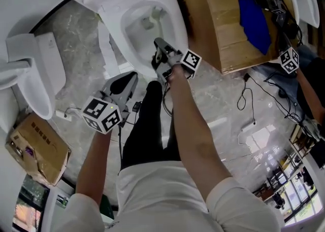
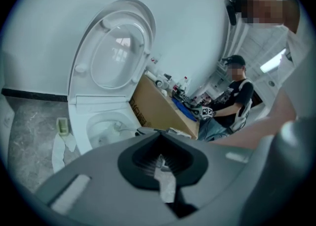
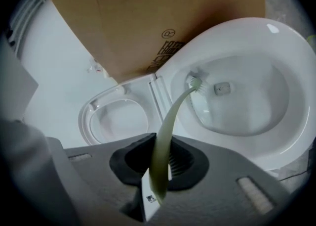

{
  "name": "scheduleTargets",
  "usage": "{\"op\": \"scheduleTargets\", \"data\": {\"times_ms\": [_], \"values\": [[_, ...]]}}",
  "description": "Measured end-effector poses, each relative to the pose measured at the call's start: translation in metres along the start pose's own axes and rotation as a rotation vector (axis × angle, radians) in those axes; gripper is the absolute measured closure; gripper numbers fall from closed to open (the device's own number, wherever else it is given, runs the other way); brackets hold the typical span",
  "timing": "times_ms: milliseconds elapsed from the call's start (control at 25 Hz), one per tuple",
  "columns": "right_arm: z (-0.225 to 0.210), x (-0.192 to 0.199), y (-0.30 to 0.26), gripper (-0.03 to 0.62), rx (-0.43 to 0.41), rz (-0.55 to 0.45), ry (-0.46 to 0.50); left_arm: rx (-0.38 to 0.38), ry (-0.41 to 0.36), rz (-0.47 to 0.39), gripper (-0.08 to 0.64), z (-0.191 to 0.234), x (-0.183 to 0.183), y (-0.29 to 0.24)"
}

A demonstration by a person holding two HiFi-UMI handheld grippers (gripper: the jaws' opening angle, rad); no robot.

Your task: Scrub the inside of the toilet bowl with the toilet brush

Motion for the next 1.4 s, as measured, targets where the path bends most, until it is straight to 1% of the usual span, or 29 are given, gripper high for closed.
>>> {"op": "scheduleTargets", "data": {"times_ms": [200,320,520,680,1000,1240,1400], "values": [[-0.004,0.002,0.025,0.537,-0.068,-0.123,-0.064,0.017,-0.013,0.029,0.569,-0.005,0.000,-0.006],[-0.009,0.012,0.040,0.537,-0.095,-0.185,-0.100,0.024,-0.023,0.042,0.569,-0.008,0.000,-0.008],[-0.017,0.029,0.061,0.537,-0.149,-0.289,-0.151,0.030,-0.038,0.042,0.569,-0.015,-0.006,-0.016],[-0.025,0.045,0.078,0.537,-0.177,-0.358,-0.194,0.040,-0.043,0.045,0.569,-0.020,-0.002,-0.020],[-0.045,0.071,0.121,0.537,-0.133,-0.421,-0.209,0.057,-0.047,0.048,0.569,-0.032,0.013,-0.022],[-0.055,0.093,0.141,0.538,-0.093,-0.437,-0.200,0.032,-0.039,0.013,0.569,-0.043,0.021,-0.015],[-0.062,0.100,0.149,0.540,-0.090,-0.464,-0.231,0.014,-0.024,0.003,0.569,-0.050,0.028,-0.012]]}}
Point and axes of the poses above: the fingertips, and each gripper's own axes: y backward along the fingers, z to its left, x out of its underside, the point moved 3 cm from there along y, backward along the fingers, and after that the axes turned 3 degrees about z, right-handed, at the moved point
